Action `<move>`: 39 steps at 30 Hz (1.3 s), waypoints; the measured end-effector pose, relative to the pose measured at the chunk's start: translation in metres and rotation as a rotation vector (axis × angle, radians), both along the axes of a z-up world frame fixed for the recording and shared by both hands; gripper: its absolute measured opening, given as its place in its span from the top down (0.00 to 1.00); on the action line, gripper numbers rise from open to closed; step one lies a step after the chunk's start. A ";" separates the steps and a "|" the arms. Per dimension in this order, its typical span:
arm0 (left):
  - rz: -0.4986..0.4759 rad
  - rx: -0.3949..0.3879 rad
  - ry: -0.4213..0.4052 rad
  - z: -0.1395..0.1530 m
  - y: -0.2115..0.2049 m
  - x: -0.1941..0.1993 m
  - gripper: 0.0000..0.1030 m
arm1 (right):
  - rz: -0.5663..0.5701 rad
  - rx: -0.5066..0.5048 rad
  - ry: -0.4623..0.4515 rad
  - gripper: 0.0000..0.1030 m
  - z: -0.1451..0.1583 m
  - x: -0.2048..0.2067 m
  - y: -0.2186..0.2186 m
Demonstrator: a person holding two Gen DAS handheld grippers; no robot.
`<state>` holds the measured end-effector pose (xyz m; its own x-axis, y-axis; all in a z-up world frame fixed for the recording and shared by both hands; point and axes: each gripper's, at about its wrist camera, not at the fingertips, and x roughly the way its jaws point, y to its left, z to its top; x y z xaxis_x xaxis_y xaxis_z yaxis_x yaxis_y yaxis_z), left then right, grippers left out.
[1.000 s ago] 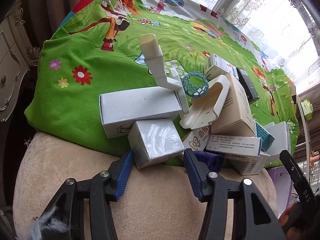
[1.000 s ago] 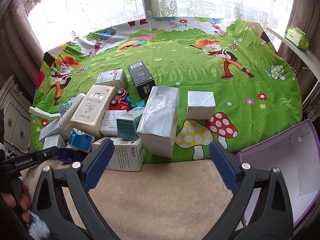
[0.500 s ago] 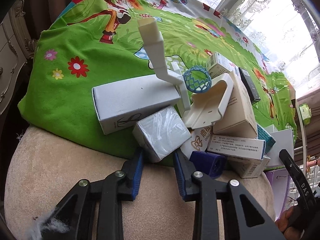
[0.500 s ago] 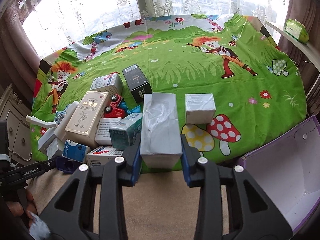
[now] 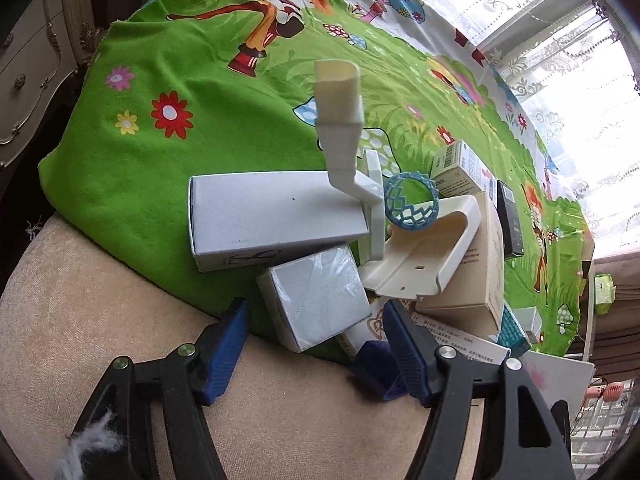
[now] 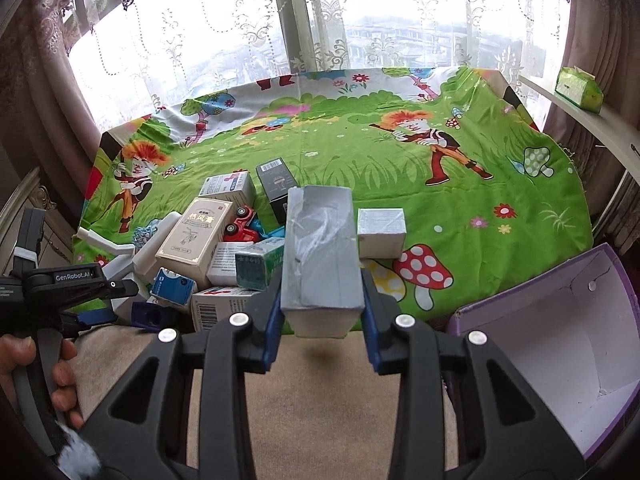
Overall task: Organize rigid objects
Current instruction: 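Carry the silver box with the right gripper into the purple box and release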
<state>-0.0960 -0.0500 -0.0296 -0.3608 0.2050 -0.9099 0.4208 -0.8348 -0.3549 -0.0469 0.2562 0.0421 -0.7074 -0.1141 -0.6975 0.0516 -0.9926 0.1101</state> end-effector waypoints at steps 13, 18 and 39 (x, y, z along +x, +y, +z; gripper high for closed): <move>0.019 0.022 0.061 0.001 -0.009 0.020 0.48 | -0.041 -0.015 0.005 0.63 0.002 0.034 0.035; 0.006 0.025 0.178 0.023 -0.007 0.050 0.49 | -0.065 -0.023 -0.001 0.63 0.002 0.041 0.051; -0.844 0.129 0.487 0.082 0.201 0.114 0.49 | -0.310 -0.014 -0.101 0.63 -0.016 0.075 0.154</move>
